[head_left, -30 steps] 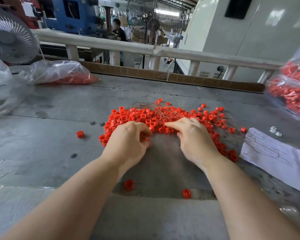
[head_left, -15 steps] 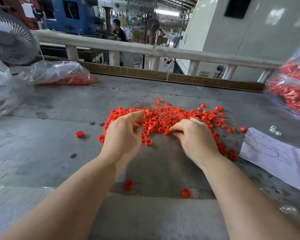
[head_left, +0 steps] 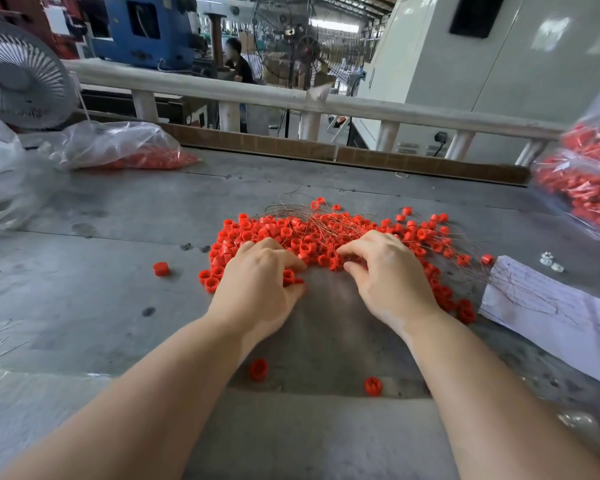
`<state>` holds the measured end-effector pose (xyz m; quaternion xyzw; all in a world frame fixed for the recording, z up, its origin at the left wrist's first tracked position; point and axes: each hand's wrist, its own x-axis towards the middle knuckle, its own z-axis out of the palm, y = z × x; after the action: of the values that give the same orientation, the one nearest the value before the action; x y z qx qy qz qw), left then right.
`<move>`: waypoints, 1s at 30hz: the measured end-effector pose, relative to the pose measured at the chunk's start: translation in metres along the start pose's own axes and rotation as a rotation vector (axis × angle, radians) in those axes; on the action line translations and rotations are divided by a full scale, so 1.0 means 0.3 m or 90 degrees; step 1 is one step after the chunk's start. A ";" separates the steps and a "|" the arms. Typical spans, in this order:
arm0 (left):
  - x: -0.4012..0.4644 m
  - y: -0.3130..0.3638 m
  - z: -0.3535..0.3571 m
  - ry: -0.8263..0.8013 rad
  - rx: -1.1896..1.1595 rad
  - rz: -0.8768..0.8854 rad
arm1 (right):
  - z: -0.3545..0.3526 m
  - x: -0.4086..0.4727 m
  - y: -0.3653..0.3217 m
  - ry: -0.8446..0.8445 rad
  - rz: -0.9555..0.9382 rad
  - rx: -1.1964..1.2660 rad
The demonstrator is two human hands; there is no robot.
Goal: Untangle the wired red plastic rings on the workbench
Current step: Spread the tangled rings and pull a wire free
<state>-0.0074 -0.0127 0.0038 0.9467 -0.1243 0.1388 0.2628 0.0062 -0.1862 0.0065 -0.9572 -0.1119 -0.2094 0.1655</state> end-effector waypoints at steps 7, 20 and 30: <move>-0.002 0.009 -0.005 0.008 -0.014 0.006 | 0.008 0.003 -0.004 -0.015 -0.004 -0.010; -0.002 0.015 0.002 0.045 -0.118 0.033 | 0.023 0.016 -0.005 -0.059 -0.033 -0.151; -0.002 0.019 0.005 0.074 -0.174 0.034 | 0.003 0.012 -0.008 0.019 -0.055 -0.082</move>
<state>-0.0093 -0.0180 0.0050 0.8889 -0.1515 0.1820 0.3922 0.0091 -0.1830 0.0080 -0.9569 -0.1372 -0.2373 0.0962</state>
